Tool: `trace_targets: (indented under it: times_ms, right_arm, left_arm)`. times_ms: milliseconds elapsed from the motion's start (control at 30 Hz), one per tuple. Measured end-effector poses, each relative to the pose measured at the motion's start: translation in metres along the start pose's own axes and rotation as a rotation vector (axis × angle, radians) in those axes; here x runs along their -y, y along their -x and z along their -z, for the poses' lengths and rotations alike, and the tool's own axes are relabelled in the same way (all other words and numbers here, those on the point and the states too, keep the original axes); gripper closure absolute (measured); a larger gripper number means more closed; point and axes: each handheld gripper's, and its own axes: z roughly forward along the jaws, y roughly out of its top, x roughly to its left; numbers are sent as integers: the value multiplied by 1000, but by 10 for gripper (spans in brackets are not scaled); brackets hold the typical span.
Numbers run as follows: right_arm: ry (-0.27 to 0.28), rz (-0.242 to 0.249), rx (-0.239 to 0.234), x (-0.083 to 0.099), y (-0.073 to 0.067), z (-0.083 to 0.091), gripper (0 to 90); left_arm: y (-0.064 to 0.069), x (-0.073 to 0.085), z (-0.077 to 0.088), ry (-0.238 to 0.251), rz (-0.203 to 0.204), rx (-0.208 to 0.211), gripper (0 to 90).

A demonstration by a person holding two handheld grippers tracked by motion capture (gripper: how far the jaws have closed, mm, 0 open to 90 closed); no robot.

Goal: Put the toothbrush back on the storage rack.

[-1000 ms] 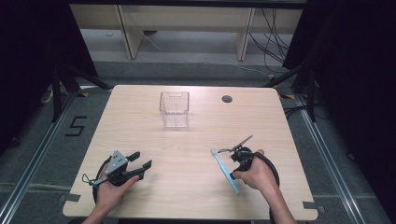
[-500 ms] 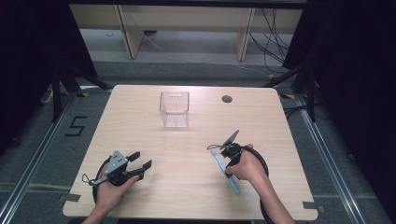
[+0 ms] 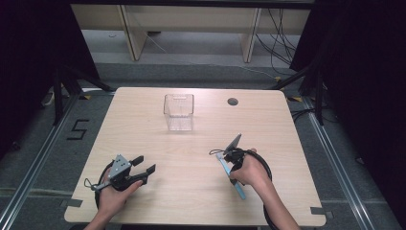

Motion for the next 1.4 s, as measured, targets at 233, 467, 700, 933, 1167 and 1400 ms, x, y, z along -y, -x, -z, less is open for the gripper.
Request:
trace_targets:
  times_ms: [233,467,700,933,1167,1400]
  right_arm:
    - [-37,-31,7,-4,-4,-1,726]
    - [-51,-39,16,-5,-7,-2,736]
    - [-63,-31,26,-6,-7,-6,755]
    - [-73,-72,37,-7,-10,-6,763]
    - [-70,-83,55,-8,-12,-7,786]
    - [-56,-95,33,-6,-9,-7,792]
  left_arm:
    - [0,0,0,0,1,0,361]
    - [0,0,-1,8,0,7,362]
    - [0,0,-1,6,0,9,364]
    - [0,0,0,-1,-3,1,367]
    - [0,0,0,-1,-2,1,368]
    - [0,0,0,3,0,4,369]
